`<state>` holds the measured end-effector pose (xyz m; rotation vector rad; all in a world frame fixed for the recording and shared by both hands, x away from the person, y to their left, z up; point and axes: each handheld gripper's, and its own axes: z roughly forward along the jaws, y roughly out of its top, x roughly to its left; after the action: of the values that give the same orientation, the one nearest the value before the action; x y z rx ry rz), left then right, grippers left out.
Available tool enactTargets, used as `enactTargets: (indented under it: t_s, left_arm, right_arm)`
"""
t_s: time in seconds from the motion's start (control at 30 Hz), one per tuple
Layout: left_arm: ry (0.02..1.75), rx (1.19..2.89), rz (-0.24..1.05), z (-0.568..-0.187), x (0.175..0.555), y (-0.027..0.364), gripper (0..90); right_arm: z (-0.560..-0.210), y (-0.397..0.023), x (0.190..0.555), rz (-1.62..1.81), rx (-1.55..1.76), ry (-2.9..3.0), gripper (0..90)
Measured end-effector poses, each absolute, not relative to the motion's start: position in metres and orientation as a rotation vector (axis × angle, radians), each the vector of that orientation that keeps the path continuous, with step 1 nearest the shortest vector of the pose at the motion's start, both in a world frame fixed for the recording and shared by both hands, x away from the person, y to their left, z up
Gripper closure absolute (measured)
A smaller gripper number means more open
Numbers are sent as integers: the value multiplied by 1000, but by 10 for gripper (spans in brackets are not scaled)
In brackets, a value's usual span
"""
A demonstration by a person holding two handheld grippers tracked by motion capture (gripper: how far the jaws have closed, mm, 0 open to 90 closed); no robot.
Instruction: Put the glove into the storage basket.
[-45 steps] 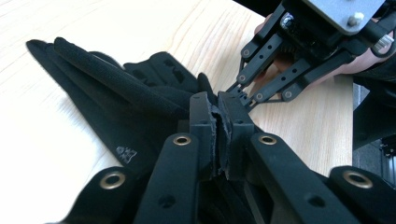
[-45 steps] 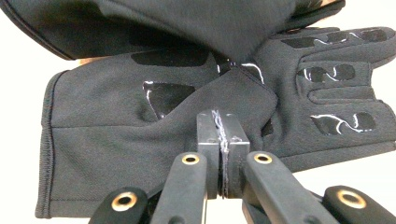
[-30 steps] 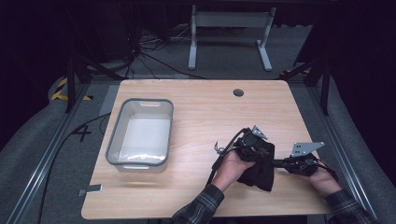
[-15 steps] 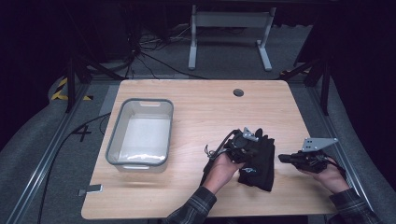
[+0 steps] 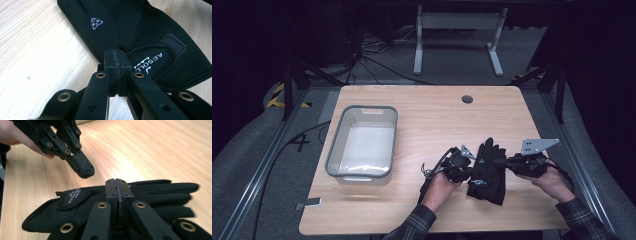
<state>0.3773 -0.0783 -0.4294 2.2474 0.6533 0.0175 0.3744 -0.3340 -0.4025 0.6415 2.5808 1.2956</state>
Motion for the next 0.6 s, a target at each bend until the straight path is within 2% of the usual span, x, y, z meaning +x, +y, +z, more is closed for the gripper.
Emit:
enactTargets:
  t_s: [0.13,0.43,0.6]
  left_arm:
    - [658,2248,14,-430,377,-79,894]
    - [645,2248,5,-431,376,-83,894]
    - [619,2254,-9,-433,375,-95,893]
  right_arm:
    - [-414,-334,375,1251,652,2615,900]
    - [-433,-363,369,1159,739,2635,900]
    - [-442,-359,371,1094,734,2670,900]
